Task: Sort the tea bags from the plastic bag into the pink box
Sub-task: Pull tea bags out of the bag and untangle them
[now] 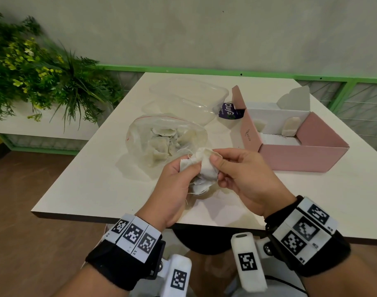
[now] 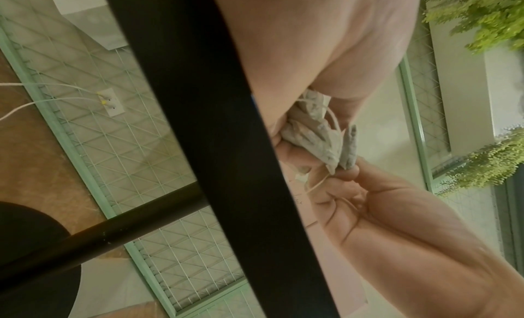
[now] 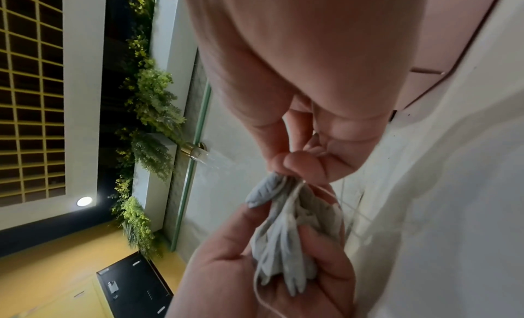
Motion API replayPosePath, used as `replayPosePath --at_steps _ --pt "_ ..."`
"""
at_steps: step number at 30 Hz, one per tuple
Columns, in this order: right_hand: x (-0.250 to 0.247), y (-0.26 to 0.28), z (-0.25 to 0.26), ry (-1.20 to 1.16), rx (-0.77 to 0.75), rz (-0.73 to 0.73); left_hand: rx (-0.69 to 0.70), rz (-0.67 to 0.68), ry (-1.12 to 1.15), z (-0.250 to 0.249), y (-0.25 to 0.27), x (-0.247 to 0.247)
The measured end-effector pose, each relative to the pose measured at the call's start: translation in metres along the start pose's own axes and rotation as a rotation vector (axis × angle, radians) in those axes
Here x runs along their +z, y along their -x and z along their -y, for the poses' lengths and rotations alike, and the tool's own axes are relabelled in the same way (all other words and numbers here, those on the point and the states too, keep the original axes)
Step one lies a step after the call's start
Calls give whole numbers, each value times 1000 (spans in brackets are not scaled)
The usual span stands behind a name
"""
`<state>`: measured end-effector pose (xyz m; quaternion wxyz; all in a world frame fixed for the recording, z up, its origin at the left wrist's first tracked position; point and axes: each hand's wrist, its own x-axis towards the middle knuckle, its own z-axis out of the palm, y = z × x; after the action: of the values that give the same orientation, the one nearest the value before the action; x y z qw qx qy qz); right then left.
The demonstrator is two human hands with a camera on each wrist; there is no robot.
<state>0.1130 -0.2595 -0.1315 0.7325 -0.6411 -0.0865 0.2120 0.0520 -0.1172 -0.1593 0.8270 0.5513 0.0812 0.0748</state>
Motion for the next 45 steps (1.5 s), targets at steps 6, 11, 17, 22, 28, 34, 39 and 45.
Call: replayPosePath --at_steps 6,11,17,22,28,34,39,45 --pt "-1 -6 6 -27 -94 -89 -118 -81 95 -1 -3 0" --pt "-14 -4 20 -227 -185 -80 -127 -114 105 -1 -6 -3" --pt "-20 1 28 -208 -88 142 -101 -37 101 -6 -3 1" --pt "0 -1 13 180 -75 97 -108 -25 19 -10 1 2" --pt "9 -1 14 266 -196 -5 -94 -31 -40 -6 1 2" --pt "-2 -2 25 115 -279 -78 -75 -54 -42 -6 -1 2" --pt "-14 0 36 -65 -341 -36 -53 -33 -45 -6 -1 1" --pt "-31 7 52 -332 -365 6 -61 -79 15 -7 -1 -1"
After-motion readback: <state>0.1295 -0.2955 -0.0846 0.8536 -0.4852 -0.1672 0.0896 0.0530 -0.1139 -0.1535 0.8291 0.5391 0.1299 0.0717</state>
